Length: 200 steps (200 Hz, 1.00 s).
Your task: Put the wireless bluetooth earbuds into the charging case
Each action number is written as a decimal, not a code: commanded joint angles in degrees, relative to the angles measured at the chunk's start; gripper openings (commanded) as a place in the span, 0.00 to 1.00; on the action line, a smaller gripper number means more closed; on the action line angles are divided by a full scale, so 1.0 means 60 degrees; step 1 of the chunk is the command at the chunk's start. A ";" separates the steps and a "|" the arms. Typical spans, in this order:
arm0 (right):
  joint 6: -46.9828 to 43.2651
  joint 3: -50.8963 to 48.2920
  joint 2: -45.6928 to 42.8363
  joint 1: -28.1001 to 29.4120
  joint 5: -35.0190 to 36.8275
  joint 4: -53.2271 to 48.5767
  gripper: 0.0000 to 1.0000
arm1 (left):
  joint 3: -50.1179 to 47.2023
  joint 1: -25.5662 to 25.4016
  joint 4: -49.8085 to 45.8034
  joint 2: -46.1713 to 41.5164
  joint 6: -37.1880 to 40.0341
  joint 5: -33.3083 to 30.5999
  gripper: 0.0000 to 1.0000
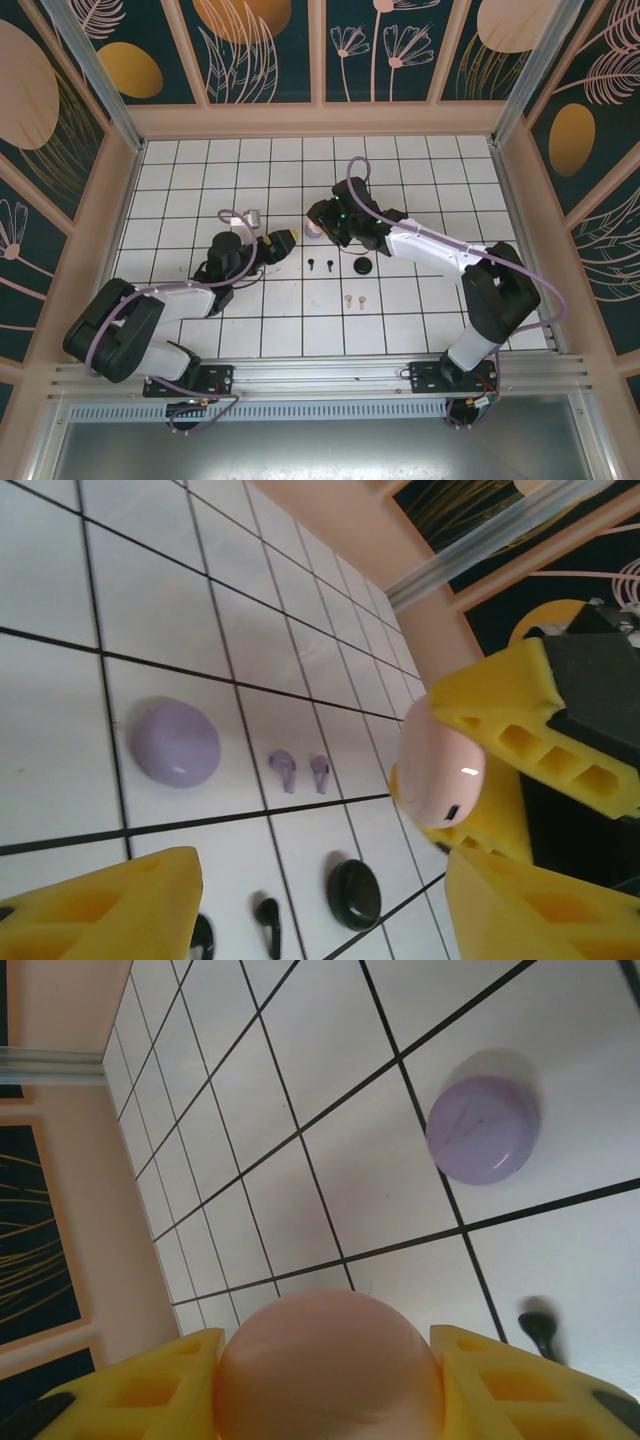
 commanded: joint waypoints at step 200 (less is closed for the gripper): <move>0.1047 0.1072 0.0927 0.0559 -0.0356 0.0678 0.35 | 0.0263 -0.0490 0.2447 0.1308 0.0139 -0.0387 0.49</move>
